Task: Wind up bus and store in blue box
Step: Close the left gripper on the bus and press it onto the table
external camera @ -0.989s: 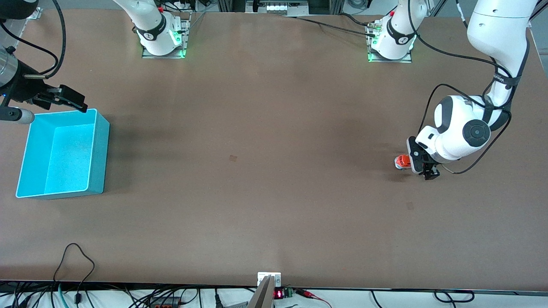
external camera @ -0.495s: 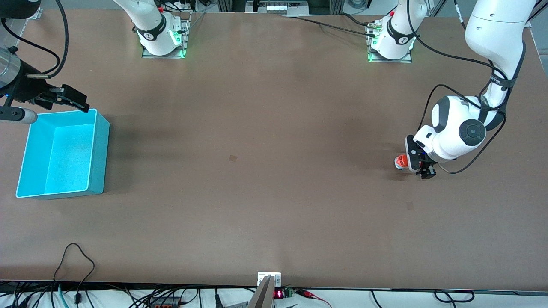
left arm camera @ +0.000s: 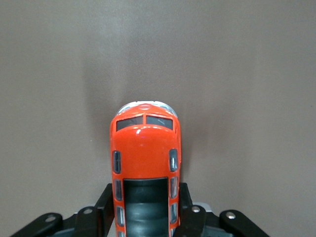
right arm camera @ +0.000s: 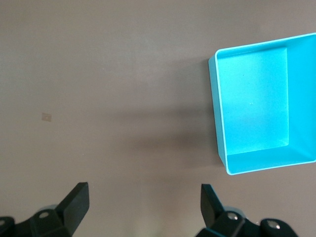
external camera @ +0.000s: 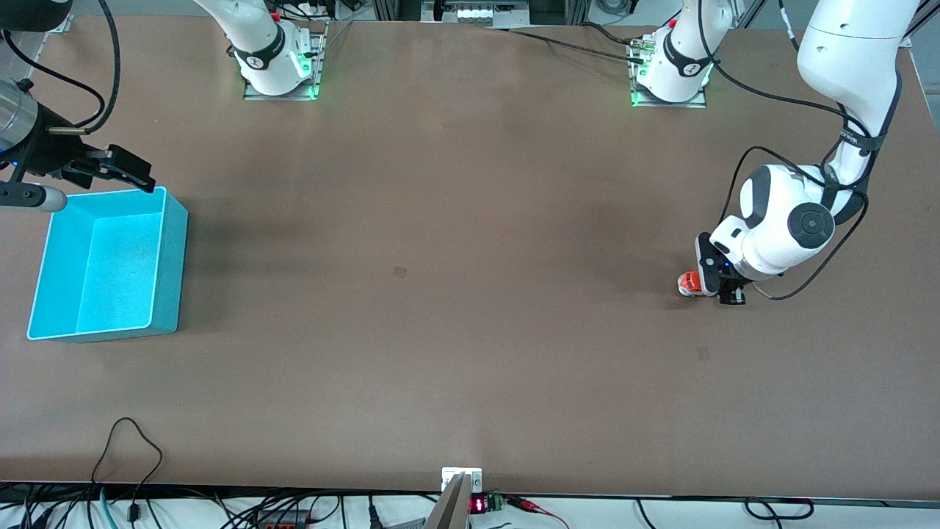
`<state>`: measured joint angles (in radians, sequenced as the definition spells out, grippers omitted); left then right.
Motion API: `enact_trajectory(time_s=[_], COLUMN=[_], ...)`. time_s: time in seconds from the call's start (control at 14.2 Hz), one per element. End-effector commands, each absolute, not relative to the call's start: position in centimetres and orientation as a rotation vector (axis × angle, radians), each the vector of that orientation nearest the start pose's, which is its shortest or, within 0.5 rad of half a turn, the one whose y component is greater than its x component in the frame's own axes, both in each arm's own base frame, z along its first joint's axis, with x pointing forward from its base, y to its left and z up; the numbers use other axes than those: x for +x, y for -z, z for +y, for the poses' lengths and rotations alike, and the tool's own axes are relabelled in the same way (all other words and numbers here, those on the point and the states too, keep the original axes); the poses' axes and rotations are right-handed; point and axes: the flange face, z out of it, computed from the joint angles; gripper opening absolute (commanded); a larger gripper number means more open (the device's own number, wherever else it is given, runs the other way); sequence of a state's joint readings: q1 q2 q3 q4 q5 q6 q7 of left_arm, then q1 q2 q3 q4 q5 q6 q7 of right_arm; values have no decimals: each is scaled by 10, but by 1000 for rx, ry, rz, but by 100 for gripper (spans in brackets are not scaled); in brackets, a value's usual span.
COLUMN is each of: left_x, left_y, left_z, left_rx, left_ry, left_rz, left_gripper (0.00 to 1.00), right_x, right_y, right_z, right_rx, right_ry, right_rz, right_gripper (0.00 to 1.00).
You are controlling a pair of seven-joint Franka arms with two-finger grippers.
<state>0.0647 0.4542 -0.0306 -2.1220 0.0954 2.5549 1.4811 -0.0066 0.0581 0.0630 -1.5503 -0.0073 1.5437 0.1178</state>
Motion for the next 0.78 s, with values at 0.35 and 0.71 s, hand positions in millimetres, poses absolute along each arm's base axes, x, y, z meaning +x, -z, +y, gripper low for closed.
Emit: enact_trajectory(time_s=[0.35,0.71], left_x=[571,567], left_y=[-187,-177], left_z=[15,14], left_rx=[-2230,-2251], left_ry=[-90,-134], left_rz=[2193,2207], left_gripper=[29,29], right_x=[566,566], right_y=[-603,-604], right_z=[33,33], right_rx=[-3133,-3133], right_ry=[-95,-90], right_rz=[91,91], right_gripper=[100,100])
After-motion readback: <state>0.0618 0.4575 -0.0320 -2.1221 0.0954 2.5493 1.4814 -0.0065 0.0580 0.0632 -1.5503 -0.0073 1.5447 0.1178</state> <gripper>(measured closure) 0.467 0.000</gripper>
